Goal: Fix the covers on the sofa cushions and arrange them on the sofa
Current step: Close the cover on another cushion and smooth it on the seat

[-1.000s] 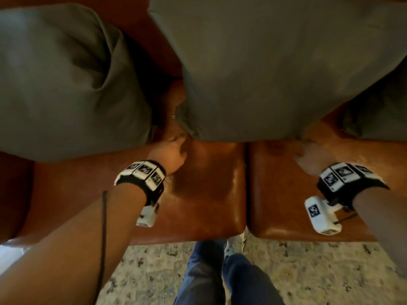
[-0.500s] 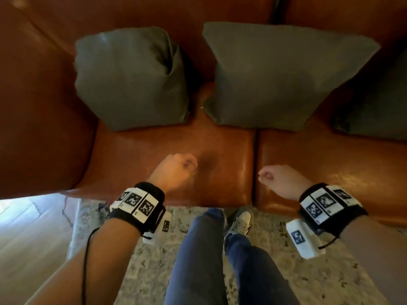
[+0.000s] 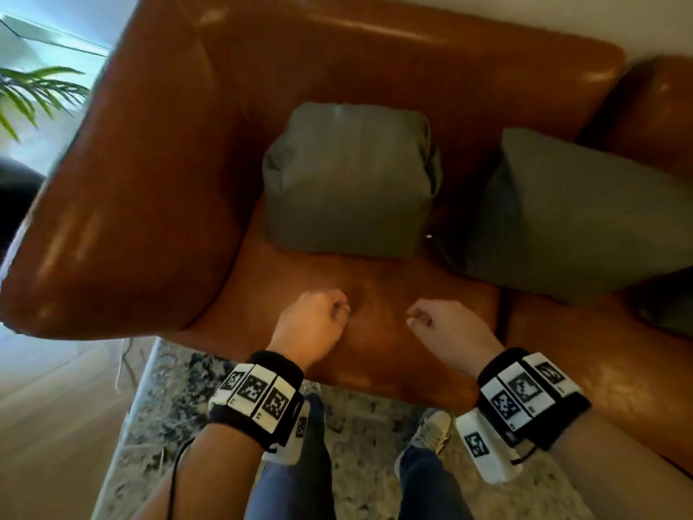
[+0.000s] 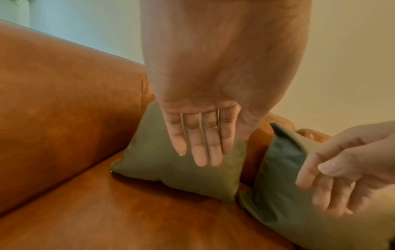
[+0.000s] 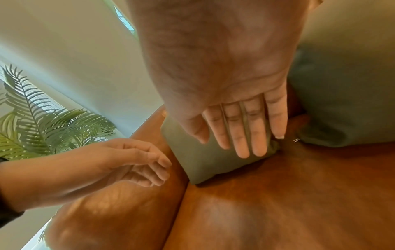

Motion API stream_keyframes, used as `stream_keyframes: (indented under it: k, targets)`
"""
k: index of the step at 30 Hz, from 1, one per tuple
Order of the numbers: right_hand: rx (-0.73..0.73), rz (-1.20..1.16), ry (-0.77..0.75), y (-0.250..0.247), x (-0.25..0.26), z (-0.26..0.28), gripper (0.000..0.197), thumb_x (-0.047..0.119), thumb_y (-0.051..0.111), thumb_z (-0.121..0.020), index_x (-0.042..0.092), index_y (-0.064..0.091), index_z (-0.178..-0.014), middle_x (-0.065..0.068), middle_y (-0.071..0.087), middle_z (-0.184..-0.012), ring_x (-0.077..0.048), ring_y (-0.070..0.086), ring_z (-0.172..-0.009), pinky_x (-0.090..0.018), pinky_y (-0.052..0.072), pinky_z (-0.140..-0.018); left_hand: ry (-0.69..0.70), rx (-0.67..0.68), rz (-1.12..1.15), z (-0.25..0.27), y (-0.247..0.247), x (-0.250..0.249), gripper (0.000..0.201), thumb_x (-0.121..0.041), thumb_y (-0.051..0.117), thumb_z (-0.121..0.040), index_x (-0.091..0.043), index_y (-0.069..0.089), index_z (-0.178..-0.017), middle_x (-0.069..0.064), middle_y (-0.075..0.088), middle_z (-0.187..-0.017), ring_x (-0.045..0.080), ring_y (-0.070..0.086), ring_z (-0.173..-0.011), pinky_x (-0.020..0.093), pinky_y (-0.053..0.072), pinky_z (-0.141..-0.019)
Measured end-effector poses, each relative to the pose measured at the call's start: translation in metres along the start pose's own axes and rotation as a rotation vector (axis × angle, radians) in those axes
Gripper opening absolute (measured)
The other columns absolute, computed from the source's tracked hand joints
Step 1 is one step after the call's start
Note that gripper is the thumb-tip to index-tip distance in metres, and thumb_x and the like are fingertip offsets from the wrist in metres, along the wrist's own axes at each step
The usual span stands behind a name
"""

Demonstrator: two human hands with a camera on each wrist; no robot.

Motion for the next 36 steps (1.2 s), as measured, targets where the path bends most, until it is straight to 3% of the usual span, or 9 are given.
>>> stream_keyframes:
  k: [4, 8, 11, 17, 19, 22, 25, 29, 36]
  targets:
    - [-0.082, -0.009, -0.047, -0.002, 0.069, -0.035, 0.023, 0.040, 0.049, -0.096, 0.033, 0.061, -0.114, 0.014, 0.063, -0.103, -0.004, 0.059, -0.092, -0.030, 0.054, -0.082, -0.007, -0.060, 0.066, -0.022, -0.055, 0.045, 0.018, -0.032, 0.047, -0.099, -0.029, 0.062, -0.109, -0.010, 0.062, -0.095, 0.008, 0.060, -0.084, 0.027, 0.050, -0.076]
    - [-0.171, -0.002, -0.146, -0.027, 0.135, -0.073, 0.022, 0.041, 0.050, -0.094, 0.030, 0.063, -0.109, 0.012, 0.063, -0.101, -0.008, 0.060, -0.094, -0.031, 0.052, -0.081, -0.029, -0.160, 0.081, -0.056, -0.101, 0.080, 0.019, -0.029, 0.049, -0.098, -0.026, 0.065, -0.108, -0.007, 0.064, -0.102, 0.016, 0.061, -0.093, 0.035, 0.051, -0.081]
    - [-0.225, 0.004, -0.243, -0.054, 0.176, -0.100, 0.022, 0.039, 0.053, -0.093, 0.026, 0.064, -0.107, 0.009, 0.064, -0.101, -0.011, 0.060, -0.095, -0.034, 0.051, -0.082, -0.071, -0.201, 0.129, -0.081, -0.123, 0.094, 0.017, -0.028, 0.050, -0.097, -0.026, 0.065, -0.106, -0.005, 0.065, -0.101, 0.017, 0.062, -0.090, 0.038, 0.053, -0.081]
    - [-0.410, 0.185, -0.373, -0.110, 0.229, -0.177, 0.030, 0.037, 0.055, -0.092, 0.020, 0.061, -0.116, 0.001, 0.054, -0.118, -0.021, 0.045, -0.115, -0.036, 0.043, -0.092, -0.097, -0.274, 0.129, -0.130, -0.153, 0.098, 0.014, -0.027, 0.052, -0.096, -0.025, 0.065, -0.102, -0.004, 0.067, -0.098, 0.016, 0.062, -0.088, 0.039, 0.054, -0.081]
    - [-0.426, 0.254, -0.388, -0.123, 0.238, -0.207, 0.039, 0.038, 0.056, -0.091, 0.020, 0.057, -0.126, -0.003, 0.047, -0.133, -0.025, 0.039, -0.126, -0.038, 0.037, -0.100, -0.087, -0.310, 0.123, -0.149, -0.163, 0.098, 0.015, -0.025, 0.052, -0.095, -0.022, 0.065, -0.103, -0.002, 0.064, -0.100, 0.018, 0.061, -0.089, 0.041, 0.054, -0.082]
    - [-0.311, 0.389, -0.373, -0.130, 0.240, -0.245, 0.047, 0.040, 0.057, -0.091, 0.021, 0.053, -0.133, -0.008, 0.039, -0.144, -0.029, 0.031, -0.135, -0.042, 0.030, -0.108, -0.076, -0.306, 0.092, -0.186, -0.174, 0.097, 0.020, -0.026, 0.051, -0.095, -0.020, 0.062, -0.111, 0.000, 0.057, -0.106, 0.019, 0.058, -0.095, 0.044, 0.052, -0.085]
    - [-0.232, 0.465, -0.347, -0.126, 0.234, -0.264, 0.046, 0.041, 0.054, -0.091, 0.022, 0.055, -0.133, -0.009, 0.039, -0.144, -0.030, 0.030, -0.137, -0.045, 0.028, -0.110, -0.035, -0.233, 0.028, -0.221, -0.178, 0.094, 0.034, -0.025, 0.054, -0.094, -0.020, 0.055, -0.128, 0.003, 0.050, -0.115, 0.024, 0.052, -0.106, 0.042, 0.047, -0.091]
    - [-0.263, 0.440, -0.345, -0.126, 0.228, -0.277, 0.040, 0.041, 0.050, -0.092, 0.021, 0.060, -0.125, -0.007, 0.044, -0.138, -0.029, 0.033, -0.134, -0.044, 0.030, -0.107, 0.032, -0.128, -0.091, -0.258, -0.172, 0.095, 0.059, -0.030, 0.057, -0.091, -0.027, 0.035, -0.146, 0.007, 0.044, -0.132, 0.029, 0.043, -0.118, 0.045, 0.040, -0.101]
    - [-0.278, 0.388, -0.325, -0.132, 0.235, -0.288, 0.019, 0.030, 0.053, -0.092, 0.023, 0.068, -0.100, -0.002, 0.052, -0.118, -0.026, 0.046, -0.116, -0.040, 0.035, -0.091, 0.236, -0.328, -0.278, -0.281, -0.171, 0.090, 0.033, -0.024, 0.055, -0.090, -0.014, 0.055, -0.121, 0.006, 0.056, -0.112, 0.029, 0.049, -0.103, 0.040, 0.038, -0.083]
Point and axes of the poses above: each hand's wrist, its own z-axis away from the middle knuckle, its own y-axis out of the palm, x = y × z, the point moved 2 cm from there along -z, towards the middle knuckle
